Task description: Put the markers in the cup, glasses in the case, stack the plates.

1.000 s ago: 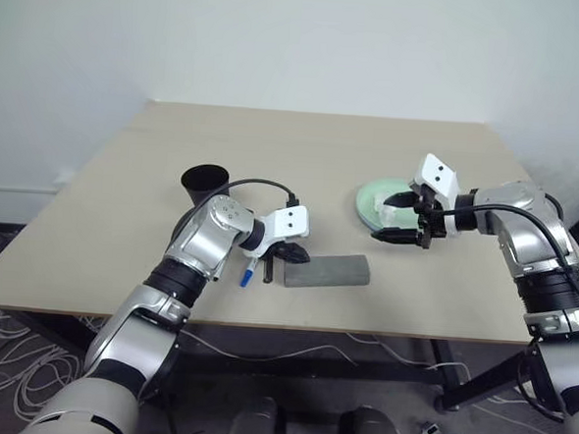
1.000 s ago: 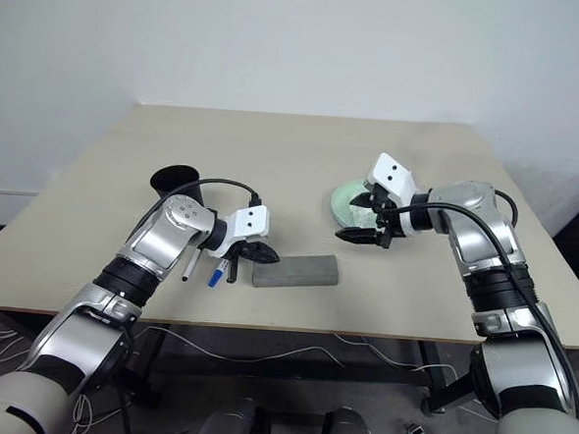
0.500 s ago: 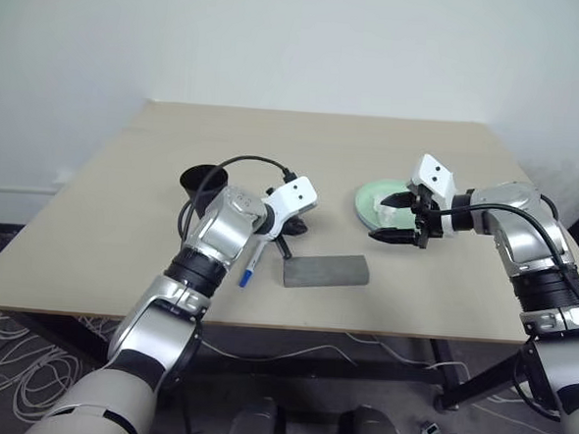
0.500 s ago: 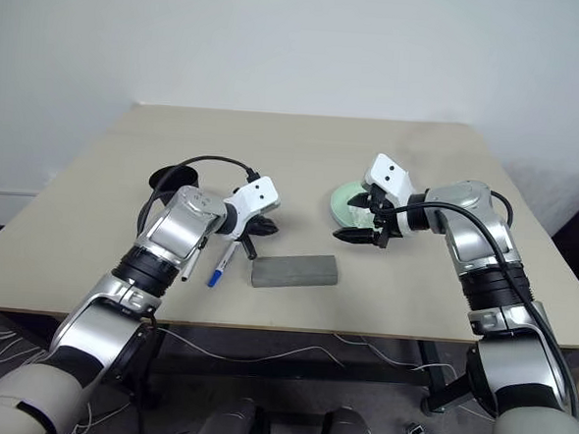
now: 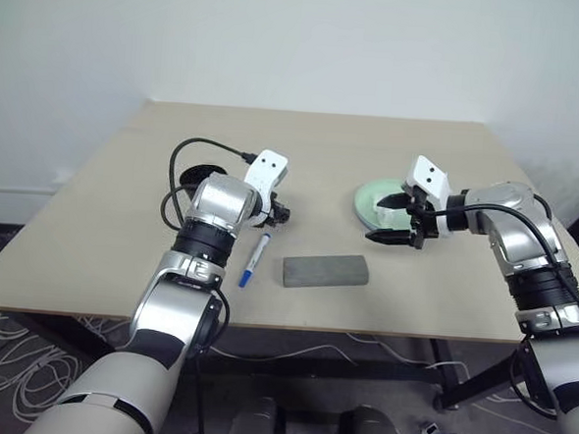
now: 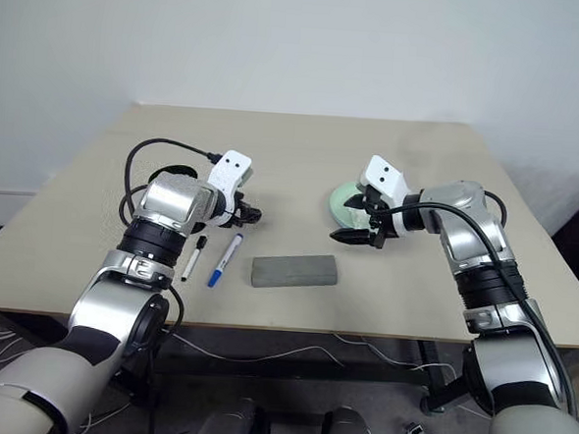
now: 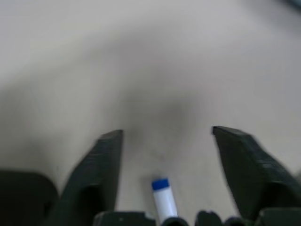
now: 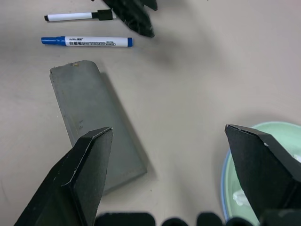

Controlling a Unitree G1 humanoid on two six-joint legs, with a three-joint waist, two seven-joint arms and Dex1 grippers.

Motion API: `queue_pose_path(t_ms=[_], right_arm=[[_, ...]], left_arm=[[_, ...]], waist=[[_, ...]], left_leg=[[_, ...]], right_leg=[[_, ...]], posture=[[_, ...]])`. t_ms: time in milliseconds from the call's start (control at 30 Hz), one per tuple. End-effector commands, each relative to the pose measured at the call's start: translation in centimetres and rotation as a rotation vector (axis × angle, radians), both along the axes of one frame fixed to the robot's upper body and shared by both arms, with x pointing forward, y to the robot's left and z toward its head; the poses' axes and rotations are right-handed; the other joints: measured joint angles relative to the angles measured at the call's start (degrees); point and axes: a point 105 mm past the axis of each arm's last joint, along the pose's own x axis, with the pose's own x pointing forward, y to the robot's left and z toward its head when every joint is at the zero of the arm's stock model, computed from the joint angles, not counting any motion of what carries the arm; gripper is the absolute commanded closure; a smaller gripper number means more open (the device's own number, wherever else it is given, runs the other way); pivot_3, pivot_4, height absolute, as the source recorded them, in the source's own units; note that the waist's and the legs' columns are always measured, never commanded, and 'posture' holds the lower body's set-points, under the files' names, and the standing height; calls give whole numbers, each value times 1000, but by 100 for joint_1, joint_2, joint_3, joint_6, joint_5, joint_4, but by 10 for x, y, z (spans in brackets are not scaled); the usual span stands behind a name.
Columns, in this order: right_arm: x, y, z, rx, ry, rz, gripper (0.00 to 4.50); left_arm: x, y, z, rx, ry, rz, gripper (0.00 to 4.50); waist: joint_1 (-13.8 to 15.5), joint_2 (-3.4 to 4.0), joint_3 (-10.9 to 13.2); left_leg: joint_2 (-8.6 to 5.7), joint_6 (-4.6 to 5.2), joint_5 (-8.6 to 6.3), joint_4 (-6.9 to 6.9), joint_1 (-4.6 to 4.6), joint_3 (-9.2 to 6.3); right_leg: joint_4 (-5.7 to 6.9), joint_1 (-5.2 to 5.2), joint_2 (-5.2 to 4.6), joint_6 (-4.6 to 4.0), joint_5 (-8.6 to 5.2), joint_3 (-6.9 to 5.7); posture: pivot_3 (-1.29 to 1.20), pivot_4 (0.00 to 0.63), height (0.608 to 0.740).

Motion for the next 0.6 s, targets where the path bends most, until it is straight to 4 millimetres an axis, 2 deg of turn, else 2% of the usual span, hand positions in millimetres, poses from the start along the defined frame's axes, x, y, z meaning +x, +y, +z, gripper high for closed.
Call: queue_pose_path(t_ms=[33, 367, 467, 600], right_arm=[[3, 4, 16, 10, -53, 17, 361], [3, 5, 16, 11, -52, 18, 361], [3, 5, 16, 12, -52, 18, 361], [3, 5, 16, 14, -53, 17, 361]], left_arm=[[4, -6, 20, -38, -32, 21, 18], [10, -2, 25, -143, -12, 145, 18], [10, 2, 24, -90, -8, 159, 18], [4, 6, 15, 32, 85, 188, 18]], waist=[[-1, -1, 1], [-5, -3, 2], [-6, -3, 2], [-4, -6, 4]], left_leg=[[0, 0, 0, 0, 0, 0], [1, -1, 0, 0, 0, 0], [-5, -1, 0, 0, 0, 1], [-13, -1, 1, 0, 0, 2]], right_leg=[[0, 0, -2, 0, 0, 0], [0, 0, -4, 2, 2, 1], [0, 0, -4, 2, 2, 1], [1, 0, -2, 3, 3, 0]], posture=[[0, 0, 700], [0, 0, 700], [0, 0, 700], [0, 0, 700]])
